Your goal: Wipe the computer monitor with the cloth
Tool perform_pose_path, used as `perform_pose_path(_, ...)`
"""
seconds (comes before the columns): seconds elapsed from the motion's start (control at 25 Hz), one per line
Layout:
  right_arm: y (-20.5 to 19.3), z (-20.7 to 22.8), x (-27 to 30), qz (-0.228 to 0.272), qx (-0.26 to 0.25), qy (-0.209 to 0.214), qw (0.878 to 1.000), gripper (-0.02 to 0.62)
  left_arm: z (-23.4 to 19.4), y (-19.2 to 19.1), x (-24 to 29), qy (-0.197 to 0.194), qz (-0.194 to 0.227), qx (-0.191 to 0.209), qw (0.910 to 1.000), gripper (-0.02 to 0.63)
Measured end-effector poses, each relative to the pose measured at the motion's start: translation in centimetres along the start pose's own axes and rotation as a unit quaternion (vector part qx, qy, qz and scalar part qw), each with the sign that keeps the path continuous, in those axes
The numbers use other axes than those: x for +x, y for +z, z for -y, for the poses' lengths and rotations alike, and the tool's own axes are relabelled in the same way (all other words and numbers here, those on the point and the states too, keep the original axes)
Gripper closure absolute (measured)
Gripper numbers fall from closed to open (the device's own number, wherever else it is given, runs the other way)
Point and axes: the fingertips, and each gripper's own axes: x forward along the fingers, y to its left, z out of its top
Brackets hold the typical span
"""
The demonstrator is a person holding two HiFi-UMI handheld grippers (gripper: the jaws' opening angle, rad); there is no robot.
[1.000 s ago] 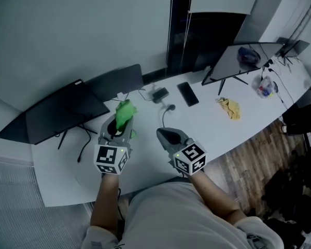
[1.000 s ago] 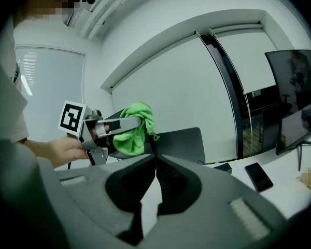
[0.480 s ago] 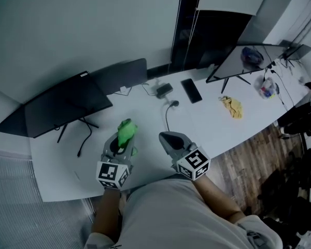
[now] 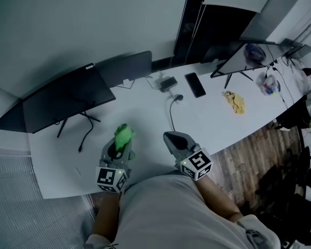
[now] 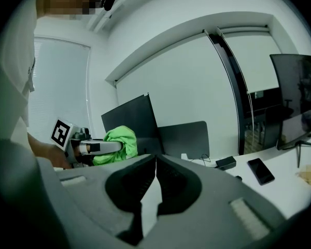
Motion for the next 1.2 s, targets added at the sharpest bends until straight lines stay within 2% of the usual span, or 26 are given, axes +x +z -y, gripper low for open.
perform_pose_path(0.56,0.2,-1.6,2.7,-0.015,-0.013,-0.033,0.999,0.592,-3.8,-0.7,-1.1,-0.013,-0.005,-0.016,0.9998,0.5)
perform_pose_path(1.2,0.9,-0.9,4.3,-0.019,-0.021,-0.054,0.998,0.592,-5.7,-0.7,0.3,-0.028,-0.013,-0.002,0.9995,0.5)
